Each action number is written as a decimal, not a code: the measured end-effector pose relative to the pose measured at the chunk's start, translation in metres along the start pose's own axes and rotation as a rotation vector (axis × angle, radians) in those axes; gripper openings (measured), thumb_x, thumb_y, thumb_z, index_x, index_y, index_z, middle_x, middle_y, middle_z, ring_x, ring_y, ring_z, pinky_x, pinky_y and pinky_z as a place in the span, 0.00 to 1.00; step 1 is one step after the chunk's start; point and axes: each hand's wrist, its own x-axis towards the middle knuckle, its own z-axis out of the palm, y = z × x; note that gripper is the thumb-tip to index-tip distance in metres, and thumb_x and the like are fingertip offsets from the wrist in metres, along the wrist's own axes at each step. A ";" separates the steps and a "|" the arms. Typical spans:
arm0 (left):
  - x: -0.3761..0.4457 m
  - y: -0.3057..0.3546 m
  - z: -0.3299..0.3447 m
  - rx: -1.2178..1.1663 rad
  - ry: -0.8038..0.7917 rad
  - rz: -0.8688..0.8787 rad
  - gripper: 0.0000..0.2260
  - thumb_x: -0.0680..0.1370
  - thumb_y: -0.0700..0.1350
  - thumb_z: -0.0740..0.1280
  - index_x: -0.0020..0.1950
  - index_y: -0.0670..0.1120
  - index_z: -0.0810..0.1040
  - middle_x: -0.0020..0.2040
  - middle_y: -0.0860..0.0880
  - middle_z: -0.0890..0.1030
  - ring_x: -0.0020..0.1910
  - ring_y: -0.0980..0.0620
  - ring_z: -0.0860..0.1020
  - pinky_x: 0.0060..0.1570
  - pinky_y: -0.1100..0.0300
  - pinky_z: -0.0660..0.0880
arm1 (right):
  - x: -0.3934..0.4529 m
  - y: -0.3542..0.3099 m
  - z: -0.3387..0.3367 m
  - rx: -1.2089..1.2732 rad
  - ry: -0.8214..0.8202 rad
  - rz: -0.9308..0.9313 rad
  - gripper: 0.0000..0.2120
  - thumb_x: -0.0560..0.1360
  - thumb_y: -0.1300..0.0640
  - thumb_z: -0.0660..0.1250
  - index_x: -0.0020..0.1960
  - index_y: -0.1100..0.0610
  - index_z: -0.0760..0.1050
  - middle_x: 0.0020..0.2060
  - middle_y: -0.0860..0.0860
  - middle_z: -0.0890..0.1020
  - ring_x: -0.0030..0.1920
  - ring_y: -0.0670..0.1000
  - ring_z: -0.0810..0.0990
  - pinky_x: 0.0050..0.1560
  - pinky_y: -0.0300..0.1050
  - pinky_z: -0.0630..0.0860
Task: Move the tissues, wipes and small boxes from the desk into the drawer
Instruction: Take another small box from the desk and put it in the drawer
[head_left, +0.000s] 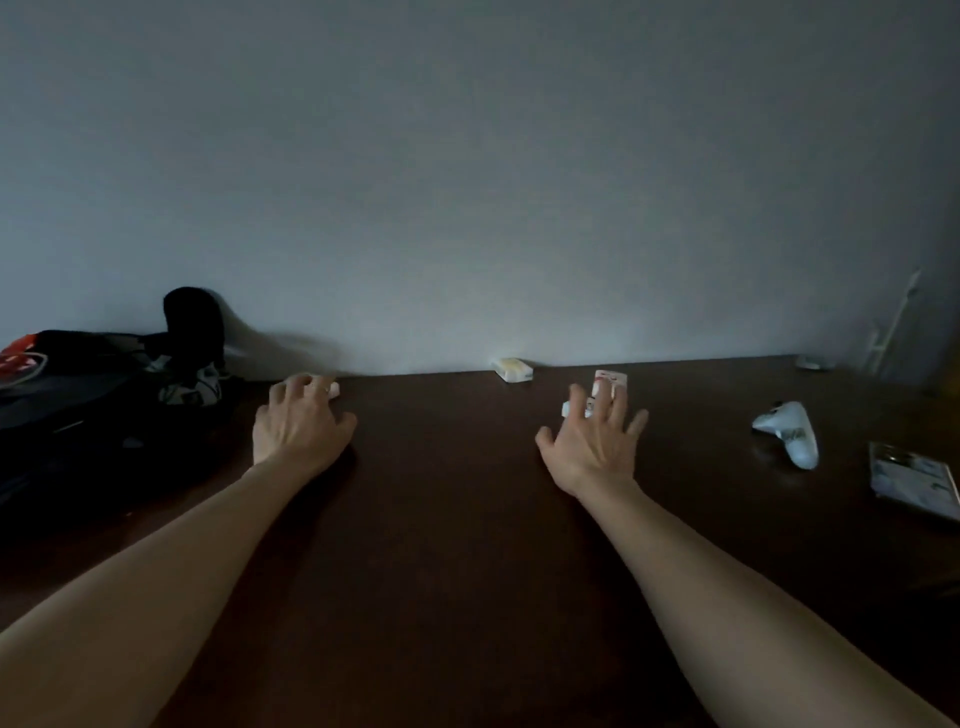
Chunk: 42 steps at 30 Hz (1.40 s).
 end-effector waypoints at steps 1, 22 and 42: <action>0.007 -0.003 0.003 0.011 -0.027 -0.015 0.28 0.76 0.58 0.65 0.74 0.52 0.67 0.75 0.43 0.66 0.73 0.40 0.64 0.67 0.43 0.67 | 0.004 0.000 0.003 0.040 -0.020 0.073 0.39 0.78 0.33 0.57 0.81 0.53 0.53 0.81 0.62 0.53 0.81 0.64 0.48 0.76 0.71 0.48; -0.062 0.043 -0.021 -0.088 -0.069 0.317 0.09 0.73 0.54 0.70 0.38 0.54 0.71 0.44 0.55 0.69 0.51 0.48 0.76 0.44 0.57 0.70 | -0.021 -0.019 -0.009 0.216 -0.072 -0.164 0.15 0.82 0.50 0.61 0.65 0.54 0.65 0.63 0.58 0.77 0.61 0.59 0.76 0.50 0.52 0.72; -0.478 -0.057 -0.105 -1.103 -0.088 -0.269 0.24 0.72 0.43 0.71 0.68 0.55 0.75 0.63 0.56 0.81 0.64 0.56 0.78 0.56 0.60 0.79 | -0.451 -0.038 0.039 1.204 -0.062 -0.680 0.31 0.73 0.50 0.71 0.72 0.51 0.66 0.65 0.43 0.71 0.62 0.42 0.76 0.53 0.35 0.79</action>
